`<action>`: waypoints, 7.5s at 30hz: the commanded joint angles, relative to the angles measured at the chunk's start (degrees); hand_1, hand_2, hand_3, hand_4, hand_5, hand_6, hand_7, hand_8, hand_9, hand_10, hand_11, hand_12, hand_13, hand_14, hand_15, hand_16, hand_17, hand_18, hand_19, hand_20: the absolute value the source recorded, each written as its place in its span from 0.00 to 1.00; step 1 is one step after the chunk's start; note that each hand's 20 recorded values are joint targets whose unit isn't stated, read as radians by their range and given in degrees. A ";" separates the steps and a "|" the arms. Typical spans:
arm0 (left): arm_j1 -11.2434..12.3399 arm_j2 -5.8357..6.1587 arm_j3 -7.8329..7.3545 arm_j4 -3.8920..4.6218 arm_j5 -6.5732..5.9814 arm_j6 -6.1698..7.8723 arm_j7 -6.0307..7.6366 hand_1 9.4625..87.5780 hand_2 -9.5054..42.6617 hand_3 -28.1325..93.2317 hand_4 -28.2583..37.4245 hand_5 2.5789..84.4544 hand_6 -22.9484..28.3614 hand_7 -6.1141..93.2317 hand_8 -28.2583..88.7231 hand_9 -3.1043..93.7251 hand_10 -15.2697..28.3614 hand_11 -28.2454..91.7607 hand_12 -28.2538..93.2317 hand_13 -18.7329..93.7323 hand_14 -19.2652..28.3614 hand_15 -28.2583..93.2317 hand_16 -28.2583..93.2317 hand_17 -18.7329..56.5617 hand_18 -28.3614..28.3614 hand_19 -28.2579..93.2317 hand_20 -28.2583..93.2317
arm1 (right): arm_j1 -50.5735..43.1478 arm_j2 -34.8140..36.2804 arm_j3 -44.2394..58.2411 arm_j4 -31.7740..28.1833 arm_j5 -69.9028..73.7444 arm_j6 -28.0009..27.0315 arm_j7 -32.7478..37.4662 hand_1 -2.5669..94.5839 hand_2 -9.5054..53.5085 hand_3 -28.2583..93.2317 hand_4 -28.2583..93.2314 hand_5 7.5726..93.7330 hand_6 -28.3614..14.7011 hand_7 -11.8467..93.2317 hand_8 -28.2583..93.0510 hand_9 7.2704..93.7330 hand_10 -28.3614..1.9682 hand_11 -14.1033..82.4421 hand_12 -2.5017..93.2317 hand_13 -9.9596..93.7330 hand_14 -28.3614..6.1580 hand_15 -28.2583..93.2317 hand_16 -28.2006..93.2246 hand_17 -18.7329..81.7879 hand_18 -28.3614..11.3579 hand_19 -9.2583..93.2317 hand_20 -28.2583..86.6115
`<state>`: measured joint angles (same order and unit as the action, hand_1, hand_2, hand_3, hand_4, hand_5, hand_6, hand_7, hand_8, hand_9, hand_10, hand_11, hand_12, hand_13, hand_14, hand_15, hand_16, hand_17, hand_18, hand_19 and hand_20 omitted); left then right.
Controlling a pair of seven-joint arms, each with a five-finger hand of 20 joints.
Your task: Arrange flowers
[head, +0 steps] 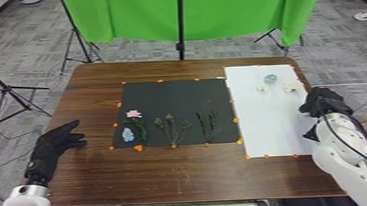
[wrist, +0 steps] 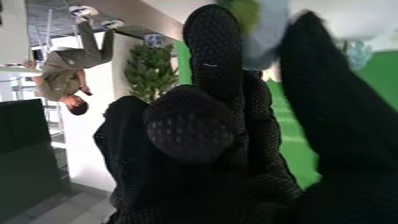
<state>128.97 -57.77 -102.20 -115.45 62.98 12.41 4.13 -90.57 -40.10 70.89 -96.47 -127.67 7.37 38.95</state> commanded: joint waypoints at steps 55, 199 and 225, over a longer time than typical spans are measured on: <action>-2.49 1.21 2.04 1.65 -0.28 -0.28 0.12 0.19 0.59 0.76 0.05 0.52 0.55 0.17 0.19 0.57 0.72 0.46 0.35 0.59 0.85 0.52 0.21 0.42 0.78 0.45 0.42 | 35.83 -30.55 -37.37 3.86 31.90 -5.23 -8.30 0.65 0.00 0.71 0.12 0.78 0.61 0.39 0.38 0.95 0.63 0.36 0.53 0.97 0.78 0.72 0.55 0.82 0.36 1.00 0.75; -0.59 0.61 -0.13 0.34 0.43 -1.76 -2.29 0.19 0.57 0.76 0.06 0.51 0.55 0.16 0.19 0.57 0.72 0.46 0.35 0.59 0.85 0.51 0.21 0.41 0.78 0.45 0.42 | 24.19 -21.27 -30.13 -6.19 -6.21 -4.23 -11.18 0.65 0.00 0.71 0.11 0.85 0.67 0.32 0.31 0.97 0.64 0.48 0.42 1.00 0.82 0.73 0.51 0.84 0.36 1.00 0.77; -1.33 1.08 0.12 0.78 0.84 -3.37 -3.96 0.21 0.53 0.76 0.09 0.51 0.55 0.16 0.19 0.56 0.72 0.45 0.35 0.58 0.85 0.51 0.21 0.40 0.78 0.45 0.42 | 20.39 -21.58 -31.79 -7.13 -5.10 -9.43 -11.27 0.57 0.00 0.69 0.12 0.82 0.63 0.29 0.31 0.94 0.62 0.48 0.38 0.99 0.80 0.72 0.54 0.82 0.35 1.00 0.77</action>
<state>127.55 -56.77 -102.21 -115.10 63.47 9.81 1.32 -68.96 -61.26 39.27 -102.81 -133.23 0.25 27.92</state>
